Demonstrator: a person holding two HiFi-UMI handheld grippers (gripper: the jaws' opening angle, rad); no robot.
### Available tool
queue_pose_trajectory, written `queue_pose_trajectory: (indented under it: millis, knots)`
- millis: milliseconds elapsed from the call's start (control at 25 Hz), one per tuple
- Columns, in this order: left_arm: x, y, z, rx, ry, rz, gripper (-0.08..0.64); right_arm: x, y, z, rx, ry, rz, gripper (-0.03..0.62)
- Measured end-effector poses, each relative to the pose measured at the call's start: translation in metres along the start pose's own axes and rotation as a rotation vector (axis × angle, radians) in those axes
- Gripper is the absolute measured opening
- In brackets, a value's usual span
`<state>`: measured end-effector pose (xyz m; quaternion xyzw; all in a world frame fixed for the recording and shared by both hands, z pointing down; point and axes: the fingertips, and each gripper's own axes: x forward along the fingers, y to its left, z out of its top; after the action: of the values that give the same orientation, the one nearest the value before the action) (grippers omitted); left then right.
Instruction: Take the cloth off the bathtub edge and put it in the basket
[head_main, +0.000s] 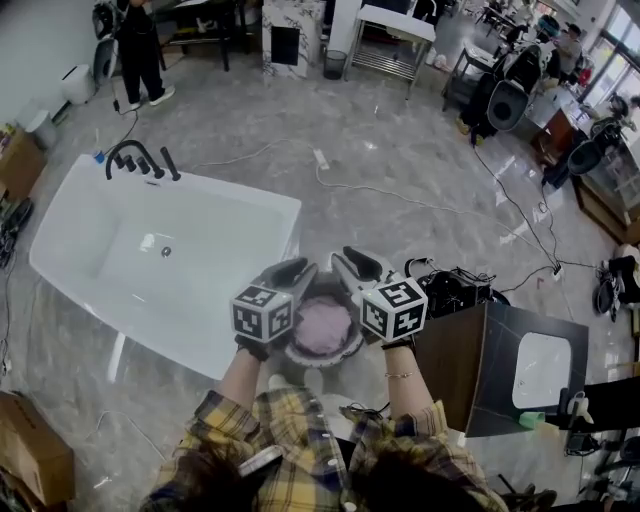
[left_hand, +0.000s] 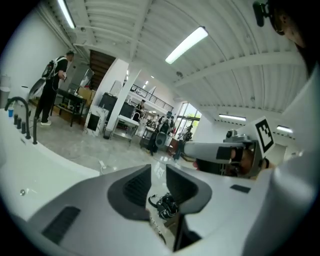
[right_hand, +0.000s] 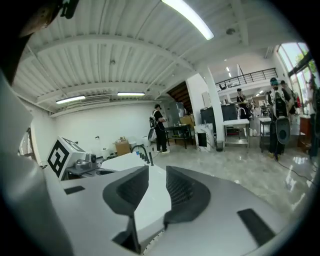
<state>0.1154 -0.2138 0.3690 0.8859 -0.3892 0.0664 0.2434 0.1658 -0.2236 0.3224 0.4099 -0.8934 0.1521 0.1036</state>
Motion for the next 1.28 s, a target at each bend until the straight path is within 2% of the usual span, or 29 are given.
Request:
queue_pose_trajectory:
  millis: [280, 320, 720, 1000, 1280]
  knots:
    - [-0.058, -0.018, 0.071, 0.078, -0.17, 0.014, 0.054, -0.012, 0.051, 0.055, -0.11, -0.112, 0.074, 0.08]
    - [-0.066, -0.02, 0.077, 0.089, -0.186, 0.015, 0.051, -0.013, 0.057, 0.06, -0.12, -0.125, 0.081, 0.057]
    - [-0.115, -0.051, 0.117, 0.17, -0.347, 0.018, 0.023, -0.033, 0.091, 0.093, -0.165, -0.229, 0.149, 0.017]
    - [-0.126, -0.064, 0.127, 0.202, -0.382, 0.015, 0.021, -0.035, 0.105, 0.1, -0.184, -0.242, 0.19, 0.017]
    - [-0.121, -0.06, 0.124, 0.172, -0.374, 0.009, 0.021, -0.031, 0.105, 0.097, -0.175, -0.234, 0.198, 0.015]
